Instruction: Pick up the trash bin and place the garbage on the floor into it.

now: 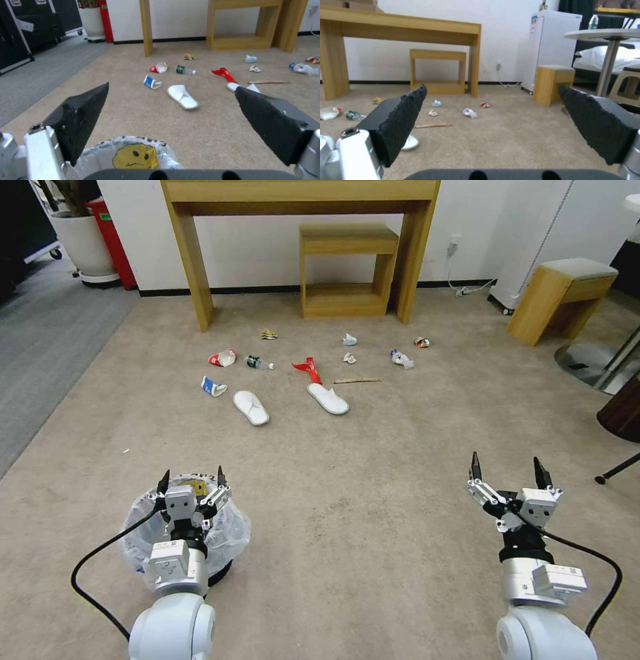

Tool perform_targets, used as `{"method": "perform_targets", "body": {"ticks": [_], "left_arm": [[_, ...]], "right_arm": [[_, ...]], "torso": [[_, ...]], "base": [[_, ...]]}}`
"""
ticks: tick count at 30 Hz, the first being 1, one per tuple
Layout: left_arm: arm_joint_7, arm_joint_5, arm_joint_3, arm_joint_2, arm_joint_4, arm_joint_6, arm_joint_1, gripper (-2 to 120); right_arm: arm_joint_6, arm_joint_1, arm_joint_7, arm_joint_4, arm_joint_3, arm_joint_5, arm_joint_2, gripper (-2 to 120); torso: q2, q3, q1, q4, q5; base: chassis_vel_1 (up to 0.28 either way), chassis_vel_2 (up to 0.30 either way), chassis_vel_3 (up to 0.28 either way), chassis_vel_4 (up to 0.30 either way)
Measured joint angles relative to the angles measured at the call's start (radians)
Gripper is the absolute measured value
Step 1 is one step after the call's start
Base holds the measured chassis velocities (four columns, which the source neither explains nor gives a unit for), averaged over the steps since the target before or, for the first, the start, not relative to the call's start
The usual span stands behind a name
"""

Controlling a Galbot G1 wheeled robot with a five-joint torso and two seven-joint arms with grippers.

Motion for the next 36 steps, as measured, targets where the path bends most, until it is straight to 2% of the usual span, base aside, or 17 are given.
{"method": "perform_targets", "body": {"ticks": [8,21,36], "left_arm": [[-0.001,-0.002,-0.005,0.0,0.005,-0.001,-0.005,100],[-0.003,-0.006,-0.011,0.0,0.018,-0.001,-0.01,100],[-0.004,-0.004,-0.015,0.0,0.029,-0.004,-0.015,100]], "right_arm": [[-0.002,0.001,0.013,-0.002,0.001,0.001,-0.004,100],[-0.062,0.015,0.021,0.004,0.003,0.012,-0.015,100],[-0.063,0.026,0.027,-0.01,0.007,0.0,-0.019,100]], "torso": [[0.0,0.0,0.0,0.0,0.0],[0.0,0.0,0.0,0.0,0.0],[0.0,0.0,0.0,-0.0001,0.0001]], "base": [[0.0,0.0,0.0,0.0],[0.0,0.0,0.0,0.0],[0.043,0.036,-0.037,-0.039]]}}
